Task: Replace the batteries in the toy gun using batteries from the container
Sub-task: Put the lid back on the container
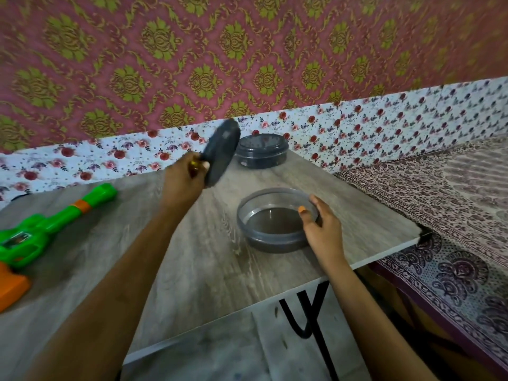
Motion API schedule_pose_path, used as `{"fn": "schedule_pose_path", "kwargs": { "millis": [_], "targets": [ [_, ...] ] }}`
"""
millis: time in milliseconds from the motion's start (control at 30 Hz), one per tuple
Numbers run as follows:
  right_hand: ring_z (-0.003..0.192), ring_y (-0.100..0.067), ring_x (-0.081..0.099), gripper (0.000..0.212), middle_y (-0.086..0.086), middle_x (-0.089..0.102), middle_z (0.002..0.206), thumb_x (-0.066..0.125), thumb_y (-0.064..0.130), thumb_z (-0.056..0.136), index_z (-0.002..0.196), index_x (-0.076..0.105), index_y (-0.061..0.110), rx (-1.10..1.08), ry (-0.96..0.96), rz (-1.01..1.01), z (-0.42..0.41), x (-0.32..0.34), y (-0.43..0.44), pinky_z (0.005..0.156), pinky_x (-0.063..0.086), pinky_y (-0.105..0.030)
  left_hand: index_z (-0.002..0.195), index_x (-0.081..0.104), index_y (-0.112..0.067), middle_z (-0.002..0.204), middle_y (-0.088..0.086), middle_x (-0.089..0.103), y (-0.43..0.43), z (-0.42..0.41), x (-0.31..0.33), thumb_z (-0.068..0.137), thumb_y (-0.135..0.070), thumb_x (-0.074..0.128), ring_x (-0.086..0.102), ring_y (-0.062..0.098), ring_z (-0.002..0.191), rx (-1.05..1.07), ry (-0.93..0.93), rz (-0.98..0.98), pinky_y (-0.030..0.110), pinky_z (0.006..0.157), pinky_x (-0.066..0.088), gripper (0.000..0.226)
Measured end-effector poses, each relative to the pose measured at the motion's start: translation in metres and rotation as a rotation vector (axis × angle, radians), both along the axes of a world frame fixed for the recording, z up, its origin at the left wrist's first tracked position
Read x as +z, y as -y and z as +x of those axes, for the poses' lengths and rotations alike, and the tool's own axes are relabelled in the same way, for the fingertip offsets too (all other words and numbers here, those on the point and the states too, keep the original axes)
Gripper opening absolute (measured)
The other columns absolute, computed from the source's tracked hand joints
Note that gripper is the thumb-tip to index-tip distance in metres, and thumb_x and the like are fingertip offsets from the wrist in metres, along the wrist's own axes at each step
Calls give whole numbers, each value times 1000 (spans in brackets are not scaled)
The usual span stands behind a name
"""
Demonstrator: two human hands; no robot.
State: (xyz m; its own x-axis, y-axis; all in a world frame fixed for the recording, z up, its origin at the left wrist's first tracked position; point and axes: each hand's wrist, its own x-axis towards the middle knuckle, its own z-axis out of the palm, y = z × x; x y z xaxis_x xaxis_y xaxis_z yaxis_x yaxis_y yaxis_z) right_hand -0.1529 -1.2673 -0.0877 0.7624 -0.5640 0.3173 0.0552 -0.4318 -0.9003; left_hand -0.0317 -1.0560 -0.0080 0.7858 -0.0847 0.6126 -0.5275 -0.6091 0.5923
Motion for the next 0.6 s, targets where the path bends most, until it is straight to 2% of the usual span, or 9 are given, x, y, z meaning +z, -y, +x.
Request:
{"fn": "schedule_pose_path", "kwargs": {
  "millis": [100,133,200,300,400,600],
  "targets": [
    [130,-20,43,47,-5,48,140,55,24,90,135,46,14,14,4,33,-1,-1,-1,110,33,-34,72,50,-16,55,1,46,-8,-15,14,95,-17,50,40,5,38,-147,-235,-659,20,42,35,23],
    [130,-20,43,46,-6,48,140,55,24,90,135,46,14,15,4,39,-1,-1,0,111,33,-35,70,49,-16,51,-2,44,-9,-18,15,95,-17,50,37,4,35,-180,-330,-794,18,39,31,25],
    [130,-21,43,46,-6,48,140,54,24,91,134,46,14,20,4,56,-1,-1,-1,111,33,-36,67,50,-16,47,-5,43,-12,-20,10,95,-18,50,33,4,33,-211,-505,-942,18,38,28,28],
    [132,-21,41,47,-6,46,142,53,26,91,136,45,15,23,-5,70,-3,-1,-1,112,31,-36,64,49,-17,49,-5,42,-13,-21,-9,94,-15,49,31,3,32,-230,-705,-1006,14,35,27,30],
    [133,-22,39,48,-5,44,144,52,29,92,138,42,17,24,-22,53,-3,-1,-1,111,31,-37,65,46,-15,42,-4,43,-11,-25,-26,94,-15,50,31,4,28,-188,-844,-954,11,31,26,30],
    [135,-23,37,48,-6,41,146,46,34,94,139,39,17,29,-37,75,-4,1,-2,112,30,-40,74,55,-13,61,3,46,-1,-32,-36,91,-26,60,36,7,38,-201,-863,-719,15,35,30,22]
  ]
}}
